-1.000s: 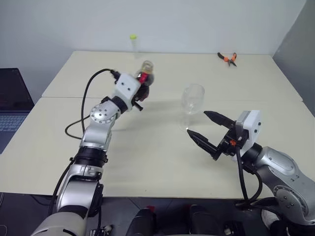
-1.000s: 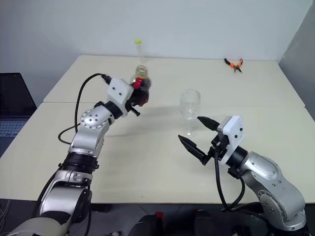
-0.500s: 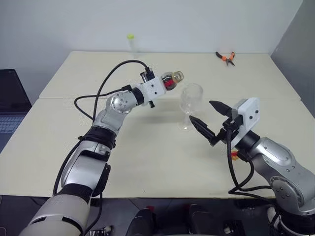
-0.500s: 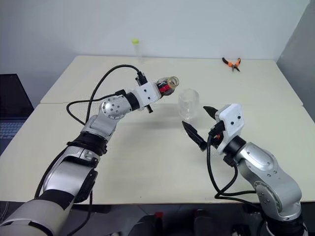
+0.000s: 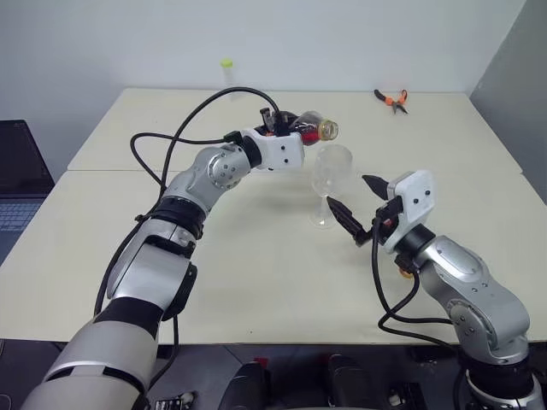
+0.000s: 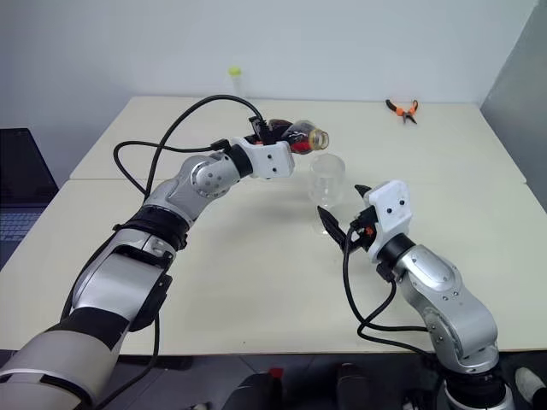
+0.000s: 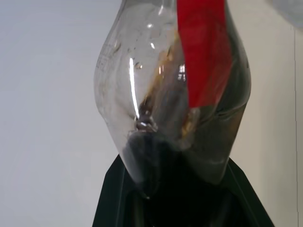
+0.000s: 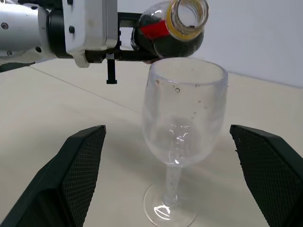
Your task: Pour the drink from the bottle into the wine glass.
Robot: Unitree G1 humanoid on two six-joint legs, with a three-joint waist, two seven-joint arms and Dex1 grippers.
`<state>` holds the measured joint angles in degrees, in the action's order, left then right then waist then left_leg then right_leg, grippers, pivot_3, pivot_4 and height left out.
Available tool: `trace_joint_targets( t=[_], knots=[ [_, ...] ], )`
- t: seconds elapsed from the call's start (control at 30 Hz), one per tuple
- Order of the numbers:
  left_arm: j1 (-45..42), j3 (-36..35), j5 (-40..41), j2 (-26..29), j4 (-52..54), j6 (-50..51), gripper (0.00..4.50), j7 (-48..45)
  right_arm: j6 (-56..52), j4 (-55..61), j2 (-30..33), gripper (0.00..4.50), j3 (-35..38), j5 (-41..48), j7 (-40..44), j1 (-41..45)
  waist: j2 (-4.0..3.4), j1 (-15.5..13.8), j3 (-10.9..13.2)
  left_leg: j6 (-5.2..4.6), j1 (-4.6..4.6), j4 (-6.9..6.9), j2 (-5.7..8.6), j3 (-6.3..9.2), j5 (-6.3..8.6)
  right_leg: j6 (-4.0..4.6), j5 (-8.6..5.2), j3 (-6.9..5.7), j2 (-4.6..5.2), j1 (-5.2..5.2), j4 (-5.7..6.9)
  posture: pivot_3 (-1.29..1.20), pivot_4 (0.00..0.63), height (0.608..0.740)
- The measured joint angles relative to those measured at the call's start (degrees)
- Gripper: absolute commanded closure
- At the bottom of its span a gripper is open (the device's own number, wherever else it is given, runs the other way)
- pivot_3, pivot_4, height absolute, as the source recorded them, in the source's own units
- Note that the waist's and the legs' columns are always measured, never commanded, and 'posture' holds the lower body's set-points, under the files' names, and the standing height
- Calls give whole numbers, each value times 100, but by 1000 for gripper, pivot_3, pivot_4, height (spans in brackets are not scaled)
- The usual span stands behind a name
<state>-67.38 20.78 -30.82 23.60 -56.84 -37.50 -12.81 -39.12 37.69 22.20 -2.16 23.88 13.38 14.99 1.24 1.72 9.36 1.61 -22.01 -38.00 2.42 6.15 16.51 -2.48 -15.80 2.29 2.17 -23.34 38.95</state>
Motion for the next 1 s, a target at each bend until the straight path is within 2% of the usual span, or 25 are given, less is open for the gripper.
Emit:
trace_joint_targets(
  t=[0.47, 1.0],
  knots=[
    [-333, 374, -774, 200, -315, -465, 3728, 784, 125, -308, -323, 0, -18, -623, -255, 198, 0, -2, 0, 3, -4, -1, 3, -3, -2, 0, 0, 1, 1, -5, 2, 0, 150, 740],
    [-572, 648, -1190, 274, -652, -674, 3754, 1345, 222, -294, -497, 0, -203, -695, -99, 135, 0, 11, 0, 9, -9, -3, 3, -3, -5, 0, 0, 1, 0, -12, 6, 0, 150, 740]
  ],
)
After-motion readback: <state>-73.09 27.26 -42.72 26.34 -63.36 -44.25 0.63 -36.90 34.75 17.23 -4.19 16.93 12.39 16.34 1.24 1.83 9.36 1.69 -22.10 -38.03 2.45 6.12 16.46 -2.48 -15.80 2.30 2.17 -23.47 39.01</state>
